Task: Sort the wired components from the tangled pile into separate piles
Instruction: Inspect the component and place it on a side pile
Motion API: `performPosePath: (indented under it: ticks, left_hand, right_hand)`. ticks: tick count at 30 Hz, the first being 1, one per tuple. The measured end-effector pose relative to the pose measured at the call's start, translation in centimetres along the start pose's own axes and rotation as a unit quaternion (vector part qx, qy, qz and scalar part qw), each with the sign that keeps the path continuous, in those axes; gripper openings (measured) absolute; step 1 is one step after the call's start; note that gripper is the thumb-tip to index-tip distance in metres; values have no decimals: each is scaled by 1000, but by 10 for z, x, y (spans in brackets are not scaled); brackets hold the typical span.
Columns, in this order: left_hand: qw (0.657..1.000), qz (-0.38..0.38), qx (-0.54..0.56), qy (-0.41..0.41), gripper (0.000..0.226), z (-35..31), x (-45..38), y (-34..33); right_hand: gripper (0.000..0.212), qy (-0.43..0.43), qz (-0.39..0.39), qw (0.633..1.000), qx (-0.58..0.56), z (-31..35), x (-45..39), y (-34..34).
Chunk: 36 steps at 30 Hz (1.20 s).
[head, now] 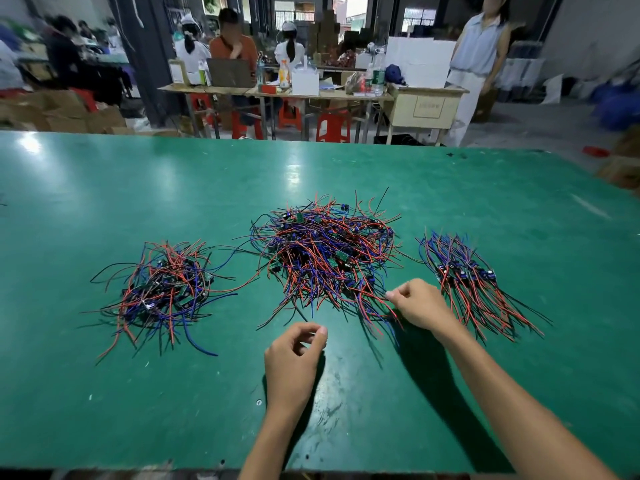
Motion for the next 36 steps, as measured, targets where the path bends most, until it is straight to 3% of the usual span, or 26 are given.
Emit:
performPosePath:
  ticks: [4, 9, 15, 18, 22, 27, 29, 32, 34, 36]
  left_hand:
    - [1000, 0, -15, -6, 8, 0, -1, 0]
    - [1000, 5, -23, -6, 8, 1, -2, -2]
    - [999, 12, -46, -16, 15, -3, 2, -4]
    - [991, 8, -131, -11, 32, -9, 3, -11]
    - [959, 14, -282, 10, 48, -23, 4, -32]
    - [950, 37, -311, 17, 32, -26, 0, -43]
    - [957, 33, -287, 16, 25, -22, 1, -37]
    - [986, -4, -165, 9, 36, -22, 3, -23]
    - [995, 38, -86, -19, 35, -29, 7, -21]
    - [994, 95, -28, -50, 18, -37, 13, -21]
  right_hand:
    - [21, -21, 14, 993, -117, -10, 9, 1]
    - [19, -51, 4, 959, -277, -19, 26, 1]
    - [13, -88, 47, 897, -431, -9, 66, -13]
    - [13, -100, 60, 881, -458, -1, 81, -30]
    - [6, -78, 24, 902, -424, 9, 85, -42]
    - [10, -46, 32, 918, -393, 14, 94, -49]
    - [12, -35, 10, 910, -413, 16, 100, -51]
    - [12, -11, -52, 891, -451, 24, 105, -52]
    - [12, 18, -82, 901, -425, 32, 105, -55]
    - [10, 55, -102, 920, -374, 40, 104, -59]
Point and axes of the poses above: each hand's wrist, its own x-axis away from the middle knuckle, its own y-axis out of the back of the hand, z = x × y, the point moved 4 cm from there along -x, towards the middle knuckle, and after that the axes turned 11 degrees about y, right-handed, at the moved point
